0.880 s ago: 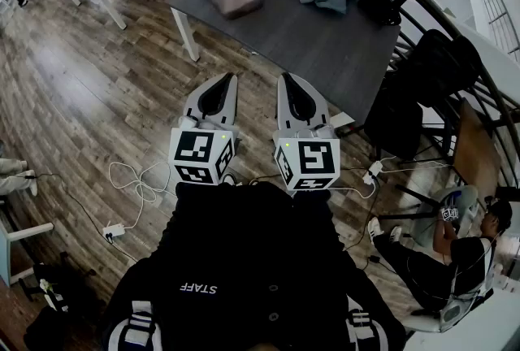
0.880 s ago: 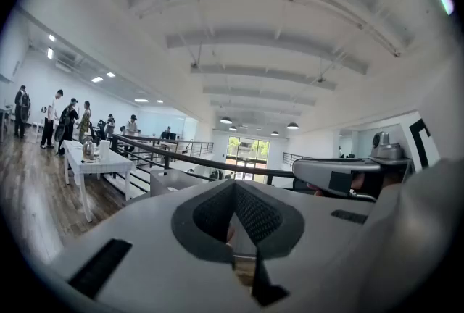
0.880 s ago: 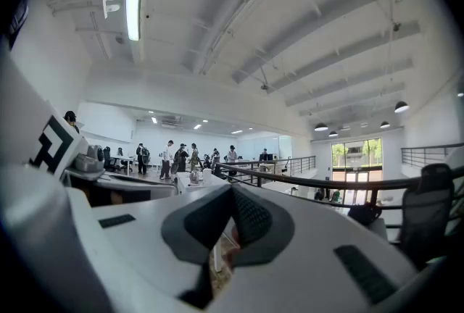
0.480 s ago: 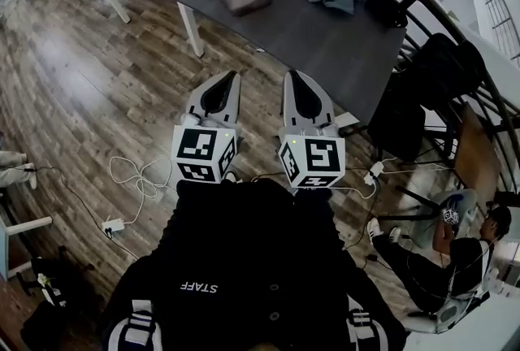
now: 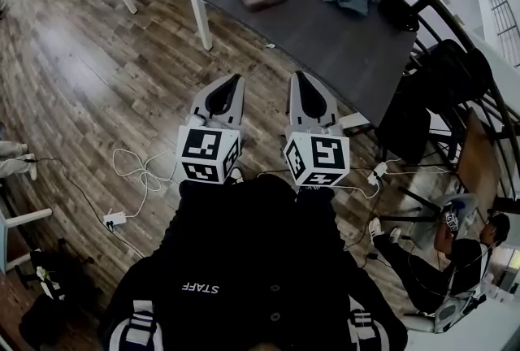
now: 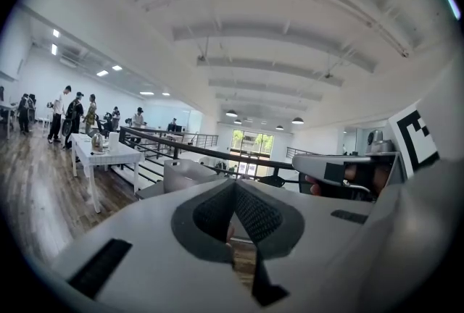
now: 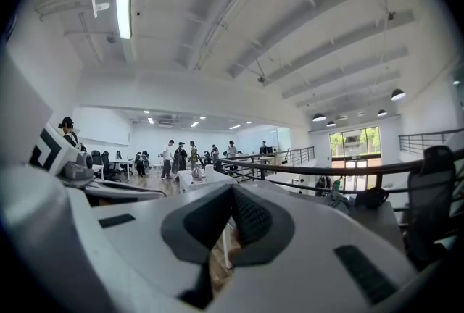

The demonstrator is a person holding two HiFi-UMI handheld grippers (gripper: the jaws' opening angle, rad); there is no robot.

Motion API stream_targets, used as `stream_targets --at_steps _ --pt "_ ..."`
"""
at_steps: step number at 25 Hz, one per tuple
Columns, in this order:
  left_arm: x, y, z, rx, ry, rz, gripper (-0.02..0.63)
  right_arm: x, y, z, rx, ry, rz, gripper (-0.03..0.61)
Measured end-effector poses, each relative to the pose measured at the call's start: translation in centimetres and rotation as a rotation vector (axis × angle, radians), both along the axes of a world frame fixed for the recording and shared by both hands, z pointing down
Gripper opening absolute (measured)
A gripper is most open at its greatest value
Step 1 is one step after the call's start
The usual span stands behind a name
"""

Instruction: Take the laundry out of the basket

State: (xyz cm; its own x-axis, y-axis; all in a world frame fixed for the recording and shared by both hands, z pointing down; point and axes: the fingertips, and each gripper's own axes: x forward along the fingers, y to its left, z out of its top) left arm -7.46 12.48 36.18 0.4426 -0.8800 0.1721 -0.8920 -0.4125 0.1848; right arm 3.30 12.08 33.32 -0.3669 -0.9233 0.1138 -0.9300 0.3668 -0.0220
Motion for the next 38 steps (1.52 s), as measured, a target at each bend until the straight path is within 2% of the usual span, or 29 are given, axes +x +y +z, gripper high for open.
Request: stream_targets --at_steps 5,11,20,25,33,38 --pt "-2.4 0.2 1.9 -0.037 0.001 -0.020 -0.002 -1.4 -0.3 1.9 -0.037 0.017 0.000 0.014" --pt "-5.0 -0.4 4.2 -0.089 -0.002 -0.065 -0.002 1.0 -1.7 3.8 -0.091 0.013 0.070 0.015" --pt "-5.0 -5.6 6.2 -0.121 -0.001 -0.093 -0.002 2.2 -7.6 5.9 -0.114 0.029 0.050 0.015" --pt "-3.6 -12.0 6.6 -0.119 -0.003 -0.096 -0.002 3.2 -14.6 6.8 -0.114 0.017 0.036 0.015" --pt "0.0 -26.2 4.7 -0.112 -0.017 -0.104 -0.002 5.4 -28.2 5.4 -0.111 0.014 -0.016 0.015" --pt "2.2 -33.8 5.0 -0.138 -0.030 -0.109 -0.002 7.4 -35.3 6.0 -0.136 0.002 -0.020 0.015"
